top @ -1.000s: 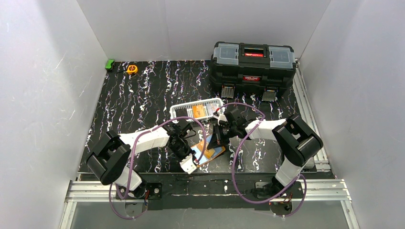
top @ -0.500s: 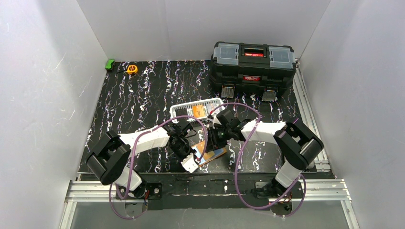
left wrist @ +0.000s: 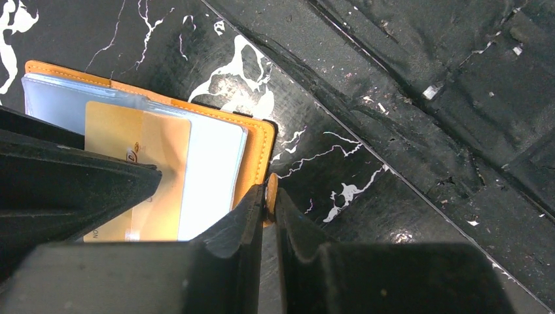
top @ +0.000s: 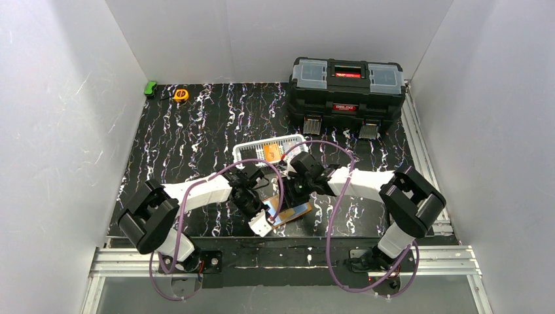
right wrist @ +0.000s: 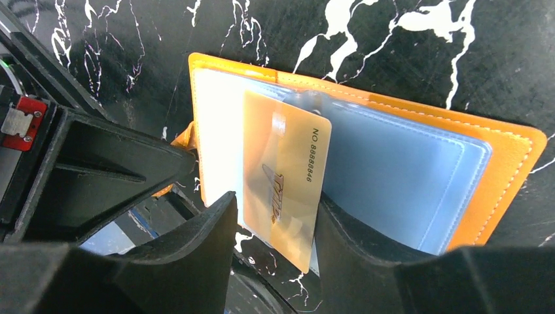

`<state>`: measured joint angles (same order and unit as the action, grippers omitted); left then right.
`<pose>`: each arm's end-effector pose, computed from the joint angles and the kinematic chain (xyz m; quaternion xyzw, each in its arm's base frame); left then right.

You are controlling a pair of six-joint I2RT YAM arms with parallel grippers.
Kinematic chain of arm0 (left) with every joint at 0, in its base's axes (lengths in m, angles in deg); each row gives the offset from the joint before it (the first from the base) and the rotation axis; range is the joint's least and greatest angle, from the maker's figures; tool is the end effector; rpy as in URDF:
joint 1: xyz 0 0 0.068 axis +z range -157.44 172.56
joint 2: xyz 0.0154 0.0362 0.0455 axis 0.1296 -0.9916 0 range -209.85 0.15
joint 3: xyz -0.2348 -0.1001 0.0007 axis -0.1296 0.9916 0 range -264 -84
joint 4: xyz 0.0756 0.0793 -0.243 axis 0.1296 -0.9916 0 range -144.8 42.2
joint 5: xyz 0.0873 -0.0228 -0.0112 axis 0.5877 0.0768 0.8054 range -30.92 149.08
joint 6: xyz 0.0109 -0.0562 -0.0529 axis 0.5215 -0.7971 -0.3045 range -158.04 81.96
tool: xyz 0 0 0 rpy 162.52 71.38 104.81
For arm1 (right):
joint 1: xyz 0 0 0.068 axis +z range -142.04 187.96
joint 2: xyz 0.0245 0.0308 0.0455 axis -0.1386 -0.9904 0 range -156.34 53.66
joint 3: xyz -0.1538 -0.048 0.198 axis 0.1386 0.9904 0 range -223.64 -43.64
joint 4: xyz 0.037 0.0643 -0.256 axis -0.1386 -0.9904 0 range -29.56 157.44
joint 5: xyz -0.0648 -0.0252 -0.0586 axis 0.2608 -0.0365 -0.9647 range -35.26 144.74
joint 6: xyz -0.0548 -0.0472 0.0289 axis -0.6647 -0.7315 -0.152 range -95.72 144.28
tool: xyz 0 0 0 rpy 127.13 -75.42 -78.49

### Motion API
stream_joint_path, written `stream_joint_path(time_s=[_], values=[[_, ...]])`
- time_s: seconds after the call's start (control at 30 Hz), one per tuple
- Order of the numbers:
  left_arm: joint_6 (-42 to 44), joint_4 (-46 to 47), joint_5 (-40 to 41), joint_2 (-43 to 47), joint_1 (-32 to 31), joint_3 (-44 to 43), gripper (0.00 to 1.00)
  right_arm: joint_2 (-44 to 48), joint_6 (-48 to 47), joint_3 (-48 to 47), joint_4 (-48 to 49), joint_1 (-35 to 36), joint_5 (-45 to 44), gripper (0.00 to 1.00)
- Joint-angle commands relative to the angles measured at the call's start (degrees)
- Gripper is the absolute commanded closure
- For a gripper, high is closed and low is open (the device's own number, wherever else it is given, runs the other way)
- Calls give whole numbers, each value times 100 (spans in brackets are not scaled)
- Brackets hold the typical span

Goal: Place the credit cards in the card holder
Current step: Insert the credit card into the card holder.

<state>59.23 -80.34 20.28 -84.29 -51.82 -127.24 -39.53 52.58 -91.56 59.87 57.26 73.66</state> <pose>0.1562 -0.2113 0.1175 0.8974 0.2623 -0.2350 0.2659 0.2024 0.2682 0.1142 -0.2219 0.9098 0.3183 0.1474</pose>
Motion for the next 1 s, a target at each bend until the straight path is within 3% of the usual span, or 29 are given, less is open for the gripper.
stream_joint_path(time_s=[0.0,0.4,0.6,0.8,0.97], values=[[-15,80,-203,294,-37,195,92,120,-213,-73,-368,218,-255,46],[-218,999,-106,512,-36,645,92,34,-495,-314,-412,615,-261,40],[-229,1100,-48,633,-36,800,93,29,-595,-353,-561,625,-407,30],[-233,1100,-27,710,-36,854,93,369,-679,-316,-784,584,-1073,31],[-231,1076,5,723,-36,870,93,597,-526,-118,-547,441,-967,32]])
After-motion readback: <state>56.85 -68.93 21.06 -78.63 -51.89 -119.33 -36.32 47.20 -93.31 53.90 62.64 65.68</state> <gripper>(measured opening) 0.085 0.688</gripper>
